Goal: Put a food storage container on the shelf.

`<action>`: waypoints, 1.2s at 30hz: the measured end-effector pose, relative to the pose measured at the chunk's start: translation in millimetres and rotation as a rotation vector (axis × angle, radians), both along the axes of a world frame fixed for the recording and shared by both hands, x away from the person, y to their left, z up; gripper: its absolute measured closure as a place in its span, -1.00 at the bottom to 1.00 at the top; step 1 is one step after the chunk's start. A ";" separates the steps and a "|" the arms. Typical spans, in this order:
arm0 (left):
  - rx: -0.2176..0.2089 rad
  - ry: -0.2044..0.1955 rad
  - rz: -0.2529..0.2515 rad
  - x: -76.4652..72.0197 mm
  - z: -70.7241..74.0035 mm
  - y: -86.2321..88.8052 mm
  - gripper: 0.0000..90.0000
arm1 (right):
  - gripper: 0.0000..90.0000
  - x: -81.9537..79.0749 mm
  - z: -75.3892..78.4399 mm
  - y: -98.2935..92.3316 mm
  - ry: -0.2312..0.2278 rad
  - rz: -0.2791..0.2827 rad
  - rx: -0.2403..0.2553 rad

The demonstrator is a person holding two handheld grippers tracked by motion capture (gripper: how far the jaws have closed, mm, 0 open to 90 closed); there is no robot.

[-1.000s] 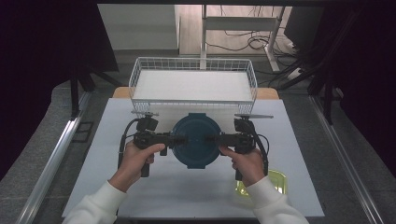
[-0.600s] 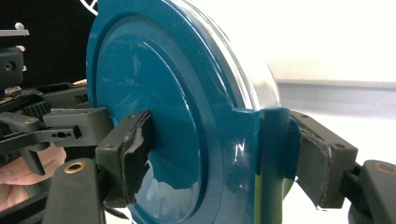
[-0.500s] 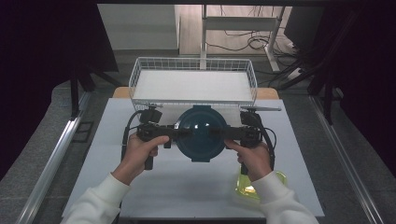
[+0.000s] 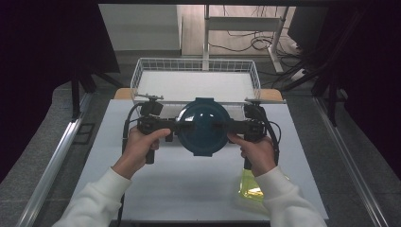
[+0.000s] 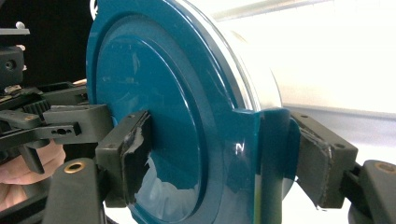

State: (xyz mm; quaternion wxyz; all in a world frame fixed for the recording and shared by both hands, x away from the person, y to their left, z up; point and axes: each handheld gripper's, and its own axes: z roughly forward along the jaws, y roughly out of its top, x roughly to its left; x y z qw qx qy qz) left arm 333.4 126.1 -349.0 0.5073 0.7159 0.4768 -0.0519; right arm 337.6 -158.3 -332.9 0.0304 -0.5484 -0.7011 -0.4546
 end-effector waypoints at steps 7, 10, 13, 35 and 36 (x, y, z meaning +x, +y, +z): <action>0.010 -0.007 -0.001 7.1 9.3 -0.1 -0.26 | -0.42 7.4 7.7 -0.5 -0.013 0.004 0.007; 0.012 -0.009 0.001 10.3 12.1 -0.5 -0.26 | -0.42 10.7 9.9 -0.9 -0.015 0.004 0.009; 0.012 -0.012 0.005 14.3 15.4 -1.7 -0.26 | -0.42 15.0 11.8 -1.9 -0.014 0.003 0.018; 0.023 -0.028 0.026 44.7 37.6 0.2 -0.25 | -0.36 47.7 25.8 -4.9 -0.028 0.017 0.065; 0.022 -0.028 0.027 46.2 38.7 0.2 -0.25 | -0.36 49.3 26.9 -5.1 -0.025 0.017 0.065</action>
